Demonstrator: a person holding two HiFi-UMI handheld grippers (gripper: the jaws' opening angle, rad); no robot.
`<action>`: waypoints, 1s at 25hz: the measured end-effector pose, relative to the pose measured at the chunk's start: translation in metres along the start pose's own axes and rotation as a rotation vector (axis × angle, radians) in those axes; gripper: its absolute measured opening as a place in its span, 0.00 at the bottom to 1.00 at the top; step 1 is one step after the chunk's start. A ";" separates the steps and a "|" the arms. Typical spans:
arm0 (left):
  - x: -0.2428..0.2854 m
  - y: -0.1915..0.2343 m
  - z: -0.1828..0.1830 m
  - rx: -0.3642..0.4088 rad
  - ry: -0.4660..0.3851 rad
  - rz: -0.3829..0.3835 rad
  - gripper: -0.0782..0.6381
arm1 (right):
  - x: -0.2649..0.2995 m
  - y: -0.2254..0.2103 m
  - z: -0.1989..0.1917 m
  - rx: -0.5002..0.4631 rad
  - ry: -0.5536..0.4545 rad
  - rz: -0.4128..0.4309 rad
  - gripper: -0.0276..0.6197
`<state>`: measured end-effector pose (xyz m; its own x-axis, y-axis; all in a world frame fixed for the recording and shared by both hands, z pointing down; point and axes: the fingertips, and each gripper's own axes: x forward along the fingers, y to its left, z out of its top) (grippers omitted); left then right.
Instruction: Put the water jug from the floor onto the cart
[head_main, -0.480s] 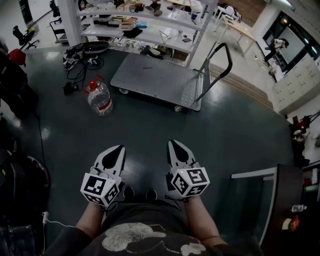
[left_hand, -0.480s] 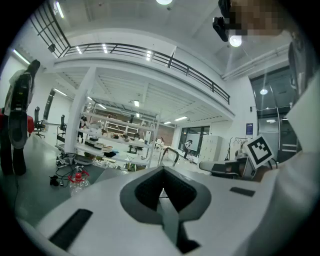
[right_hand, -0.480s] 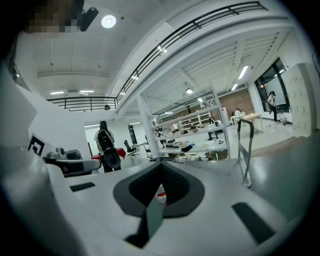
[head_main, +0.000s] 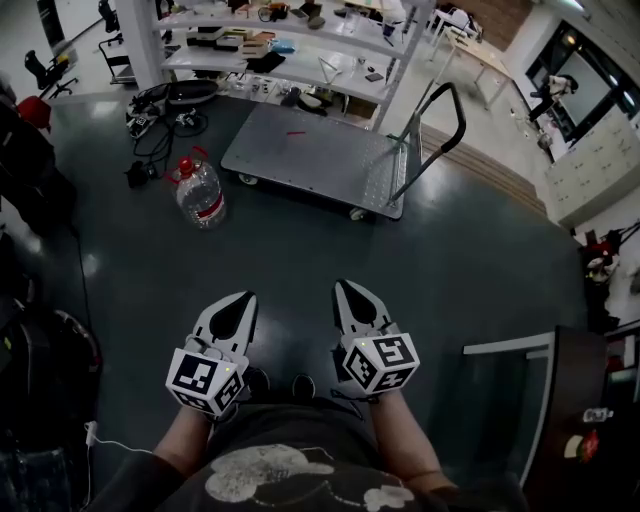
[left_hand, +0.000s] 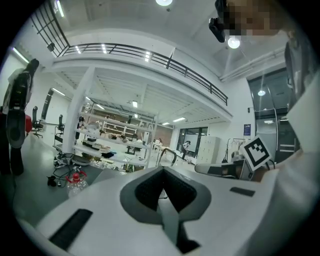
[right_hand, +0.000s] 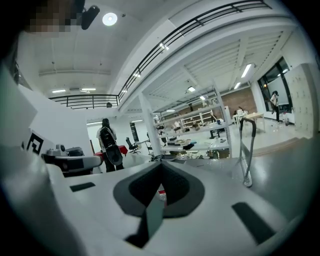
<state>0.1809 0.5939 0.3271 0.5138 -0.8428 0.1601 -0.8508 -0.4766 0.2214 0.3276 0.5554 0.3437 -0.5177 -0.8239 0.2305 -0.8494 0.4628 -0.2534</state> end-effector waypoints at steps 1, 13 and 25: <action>-0.002 0.001 -0.001 -0.002 0.001 0.002 0.12 | 0.001 0.002 -0.001 0.000 0.002 0.002 0.03; -0.025 0.043 -0.007 -0.034 -0.004 0.071 0.12 | 0.024 0.029 -0.005 -0.019 0.026 0.033 0.03; -0.061 0.139 -0.011 -0.078 -0.020 0.162 0.12 | 0.090 0.054 -0.005 -0.005 0.012 0.001 0.03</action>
<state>0.0324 0.5813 0.3585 0.3678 -0.9122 0.1807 -0.9107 -0.3141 0.2681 0.2347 0.5074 0.3561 -0.5195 -0.8195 0.2418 -0.8496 0.4652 -0.2486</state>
